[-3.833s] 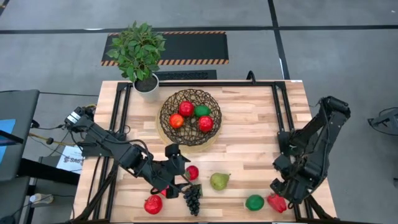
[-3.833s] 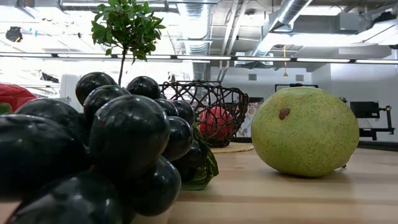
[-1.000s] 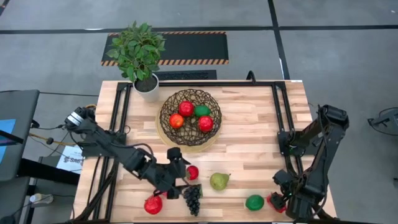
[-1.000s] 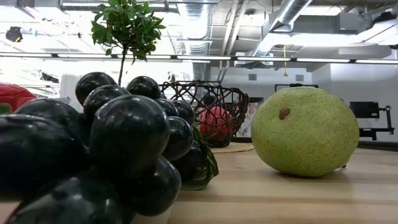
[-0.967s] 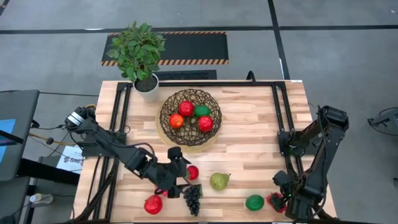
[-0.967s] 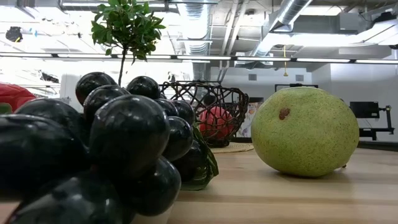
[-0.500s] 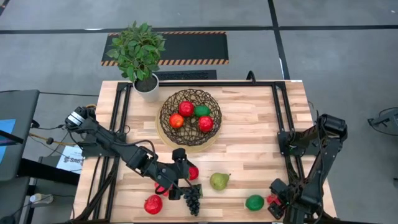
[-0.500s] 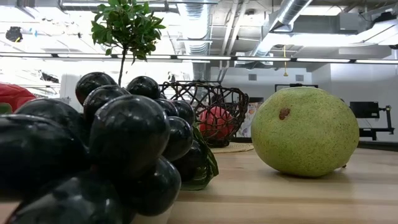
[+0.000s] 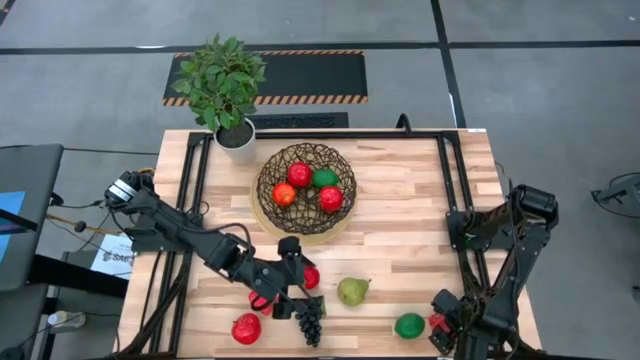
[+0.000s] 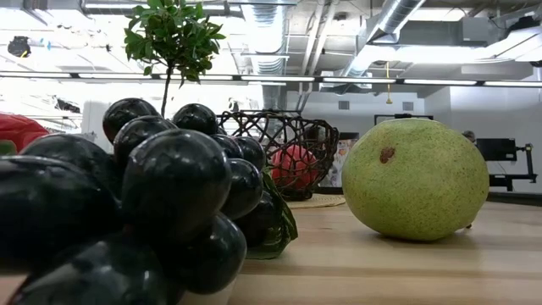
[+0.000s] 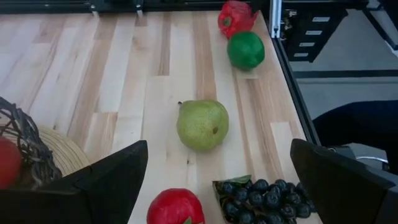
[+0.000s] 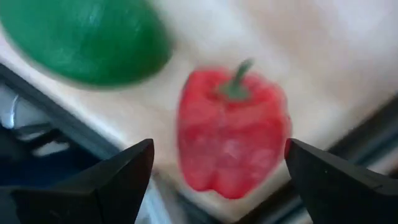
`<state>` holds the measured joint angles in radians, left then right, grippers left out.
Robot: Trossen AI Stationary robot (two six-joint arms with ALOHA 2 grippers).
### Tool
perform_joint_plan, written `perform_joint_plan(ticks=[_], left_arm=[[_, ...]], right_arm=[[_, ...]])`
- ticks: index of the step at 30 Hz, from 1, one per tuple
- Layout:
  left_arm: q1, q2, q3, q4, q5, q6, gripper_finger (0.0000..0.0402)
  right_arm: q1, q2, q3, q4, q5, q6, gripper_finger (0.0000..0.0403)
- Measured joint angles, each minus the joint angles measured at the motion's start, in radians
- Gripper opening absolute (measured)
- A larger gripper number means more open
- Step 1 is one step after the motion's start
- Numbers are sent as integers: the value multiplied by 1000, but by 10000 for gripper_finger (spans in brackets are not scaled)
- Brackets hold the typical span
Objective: Build produce basket
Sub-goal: Put the right red bell pepper into the basket
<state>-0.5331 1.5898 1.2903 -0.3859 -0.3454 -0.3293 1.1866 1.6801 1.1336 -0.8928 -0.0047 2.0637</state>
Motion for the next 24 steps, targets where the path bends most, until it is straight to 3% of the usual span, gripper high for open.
perform_joint_plan(ticks=[6, 12, 17, 20, 24], left_arm=[[2, 0, 0, 3, 0, 11, 380], [19, 0, 0, 3, 0, 8, 380], [32, -1, 0, 44, 1, 1, 380], [41, -23, 12, 85, 58, 29, 380], [40, -76, 26, 94, 73, 56, 380]], right_arm=[[6, 90, 0, 98, -26, -26, 379], [5, 128, 0, 79, -27, -24, 373], [5, 122, 0, 47, -25, -26, 318], [4, 109, 0, 18, -14, -25, 272], [0, 75, 1, -53, 44, -29, 230]])
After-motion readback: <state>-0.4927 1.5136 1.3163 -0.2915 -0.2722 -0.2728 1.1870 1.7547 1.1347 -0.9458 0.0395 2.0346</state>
